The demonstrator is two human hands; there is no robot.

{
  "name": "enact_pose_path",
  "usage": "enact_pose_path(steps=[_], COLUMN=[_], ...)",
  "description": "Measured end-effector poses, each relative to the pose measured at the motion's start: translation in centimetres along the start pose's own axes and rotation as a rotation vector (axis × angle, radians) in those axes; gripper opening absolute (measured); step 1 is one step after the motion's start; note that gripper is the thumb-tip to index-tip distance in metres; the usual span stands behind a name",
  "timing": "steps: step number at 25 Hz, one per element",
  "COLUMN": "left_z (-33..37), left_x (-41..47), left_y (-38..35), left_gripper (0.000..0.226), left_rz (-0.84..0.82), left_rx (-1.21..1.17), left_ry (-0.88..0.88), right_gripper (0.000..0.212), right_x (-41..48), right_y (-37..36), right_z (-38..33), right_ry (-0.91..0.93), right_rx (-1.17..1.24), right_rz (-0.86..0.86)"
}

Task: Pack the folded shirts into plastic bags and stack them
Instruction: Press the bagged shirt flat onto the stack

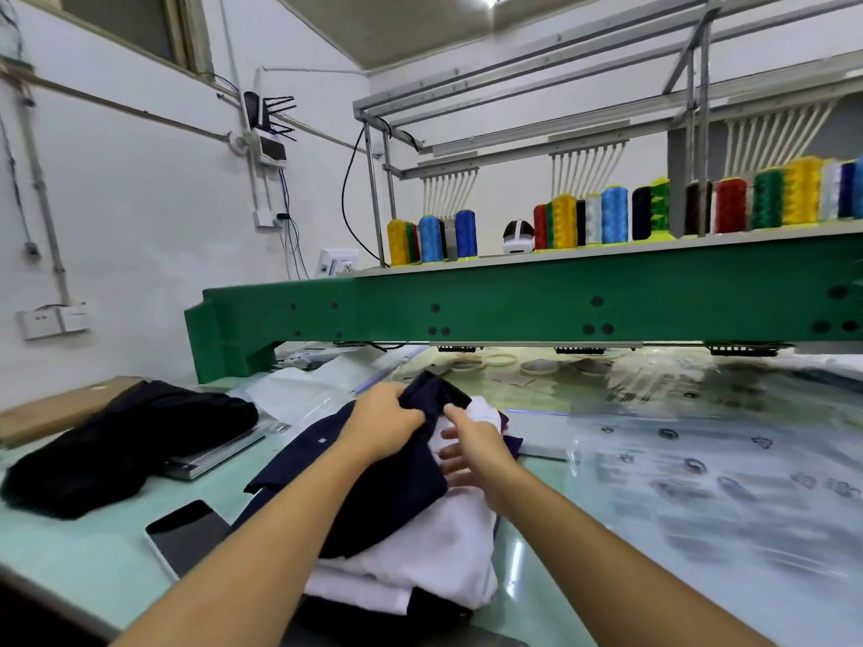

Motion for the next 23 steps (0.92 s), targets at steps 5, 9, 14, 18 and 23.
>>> enact_pose_path(steps=[5,9,14,18,23], left_z=[-1.6,-11.4,-16.0,-14.8,-13.5], left_x=[0.2,0.5,0.0,1.3,1.5], left_y=[-0.9,2.6,3.4,4.3,3.8], left_gripper=[0.031,0.052,0.058,0.042,0.069], left_rz=[-0.227,-0.003,-0.123,-0.065,-0.291], left_rx=[0.049,0.511,0.440,0.415,0.384], left_ry=[-0.010,0.421,0.476,0.385,0.447], right_gripper=[0.046,0.028,0.038,0.083,0.055], right_x=[1.1,1.8,2.6,2.5,2.5], right_y=[-0.3,0.0,0.7,0.2,0.1], right_z=[0.2,0.6,0.3,0.1,0.4], right_ry=[0.074,0.096,0.091,0.159,0.098], right_rx=[0.103,-0.082,-0.024,-0.134,-0.164], right_rz=[0.071,0.087,0.047,-0.061,-0.109])
Point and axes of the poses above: each hand's wrist, its own x-axis towards the middle knuckle, its own y-axis out of the back of the hand, z = x × y, the point moved 4 cm from there along x, towards the middle knuckle, and after that the axes turned 10 degrees about x, right-handed, at the moved point
